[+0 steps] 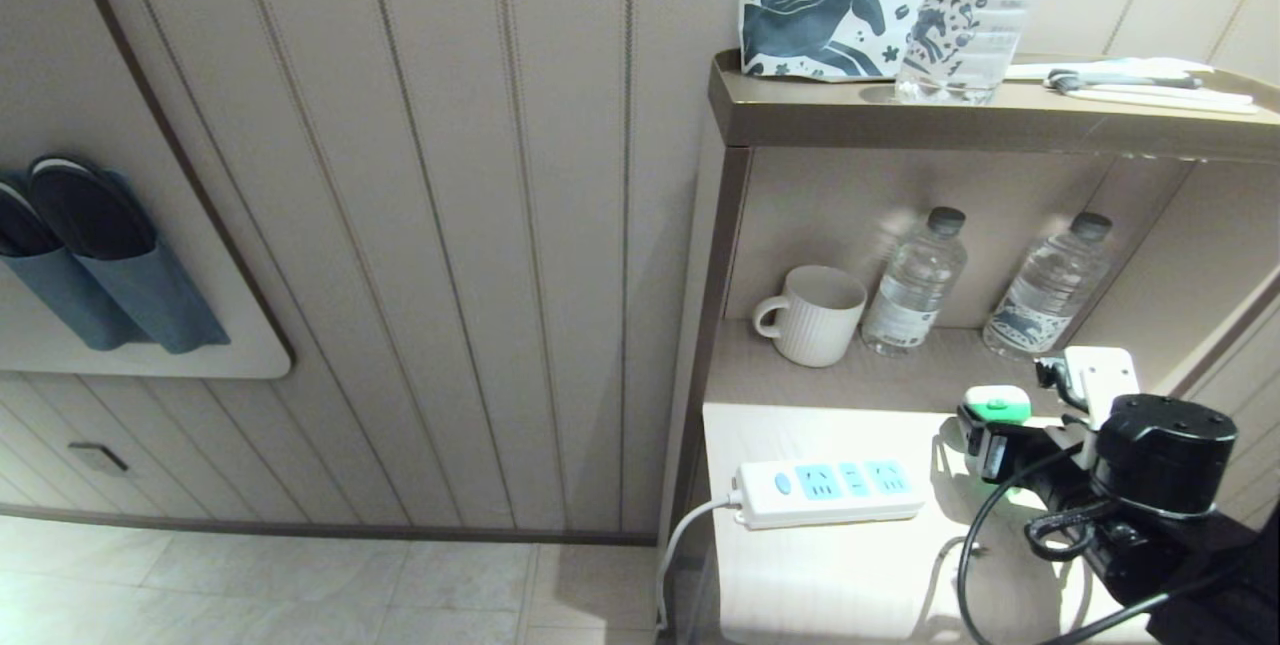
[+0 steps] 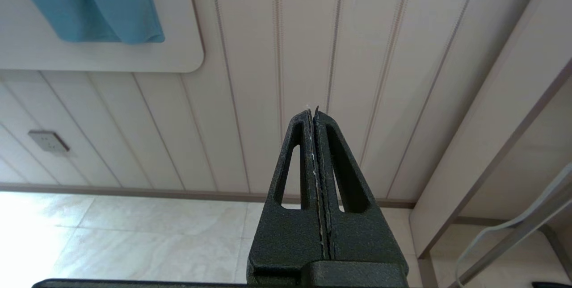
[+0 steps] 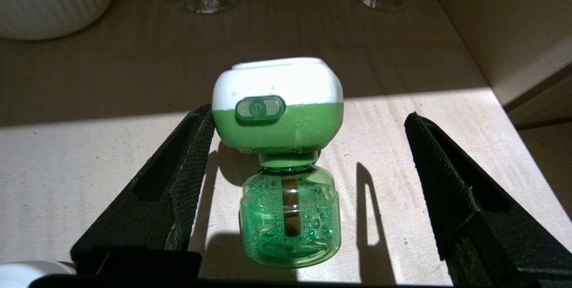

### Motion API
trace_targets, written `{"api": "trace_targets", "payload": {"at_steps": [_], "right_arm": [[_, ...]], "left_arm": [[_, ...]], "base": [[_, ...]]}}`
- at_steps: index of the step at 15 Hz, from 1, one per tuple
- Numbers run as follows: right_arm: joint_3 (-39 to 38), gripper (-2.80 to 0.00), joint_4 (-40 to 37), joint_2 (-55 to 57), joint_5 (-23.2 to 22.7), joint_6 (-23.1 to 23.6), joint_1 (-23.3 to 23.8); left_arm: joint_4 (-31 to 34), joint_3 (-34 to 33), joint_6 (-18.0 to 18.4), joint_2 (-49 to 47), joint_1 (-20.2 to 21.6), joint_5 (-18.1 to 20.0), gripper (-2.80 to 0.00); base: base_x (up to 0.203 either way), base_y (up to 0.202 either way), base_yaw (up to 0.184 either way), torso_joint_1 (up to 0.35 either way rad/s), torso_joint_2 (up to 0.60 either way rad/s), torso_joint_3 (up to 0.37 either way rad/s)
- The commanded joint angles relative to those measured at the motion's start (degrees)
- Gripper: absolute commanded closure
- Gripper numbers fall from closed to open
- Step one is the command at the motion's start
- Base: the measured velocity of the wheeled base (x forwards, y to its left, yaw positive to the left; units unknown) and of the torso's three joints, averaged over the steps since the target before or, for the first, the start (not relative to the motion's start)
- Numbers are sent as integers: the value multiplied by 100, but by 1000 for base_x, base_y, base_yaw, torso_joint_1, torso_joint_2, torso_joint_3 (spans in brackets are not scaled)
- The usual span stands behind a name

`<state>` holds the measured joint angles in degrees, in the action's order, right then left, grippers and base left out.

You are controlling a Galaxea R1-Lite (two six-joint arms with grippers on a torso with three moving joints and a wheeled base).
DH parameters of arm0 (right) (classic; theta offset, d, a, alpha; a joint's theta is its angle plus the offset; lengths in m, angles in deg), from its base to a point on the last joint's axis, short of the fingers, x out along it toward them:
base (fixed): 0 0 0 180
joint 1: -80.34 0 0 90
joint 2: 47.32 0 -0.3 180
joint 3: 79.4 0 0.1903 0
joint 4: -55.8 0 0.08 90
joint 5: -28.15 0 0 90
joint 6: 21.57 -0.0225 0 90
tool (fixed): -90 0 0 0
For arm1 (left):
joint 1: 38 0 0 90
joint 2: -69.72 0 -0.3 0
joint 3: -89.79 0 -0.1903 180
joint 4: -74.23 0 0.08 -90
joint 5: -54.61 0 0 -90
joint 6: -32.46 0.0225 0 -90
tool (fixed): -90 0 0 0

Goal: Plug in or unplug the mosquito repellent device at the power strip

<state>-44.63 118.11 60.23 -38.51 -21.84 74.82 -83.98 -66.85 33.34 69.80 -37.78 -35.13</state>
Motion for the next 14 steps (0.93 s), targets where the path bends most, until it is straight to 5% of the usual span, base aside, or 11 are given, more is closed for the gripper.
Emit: {"api": "trace_targets", "payload": {"at_steps": [1,5,6,7,10,14], "right_arm": [[-19,-280,-114,-602,-75,14,-23],[42,-280,-1085,-1448,-225,13,-79],[13,-234,-1229,-1697,-230,15,-107],[-31,0,-1431,-2033,-256,23,-136],[-122,0,-2366,-3386,-486,34,-173],[-256,0,-4598,-5731,-879,44,-9]], "left_arm": [[-1,0,0,-7,4,0,0],[-1,0,0,-7,4,0,0],[-1,0,0,-7,-4,0,0],[-1,0,0,-7,-2,0,0],[-1,0,0,-7,2,0,0],[-1,0,0,-7,4,0,0]], "base": [[0,0,0,0,0,0],[0,0,0,0,0,0],[0,0,0,0,0,0],[0,0,0,0,0,0],[0,0,0,0,0,0],[0,0,0,0,0,0]]}}
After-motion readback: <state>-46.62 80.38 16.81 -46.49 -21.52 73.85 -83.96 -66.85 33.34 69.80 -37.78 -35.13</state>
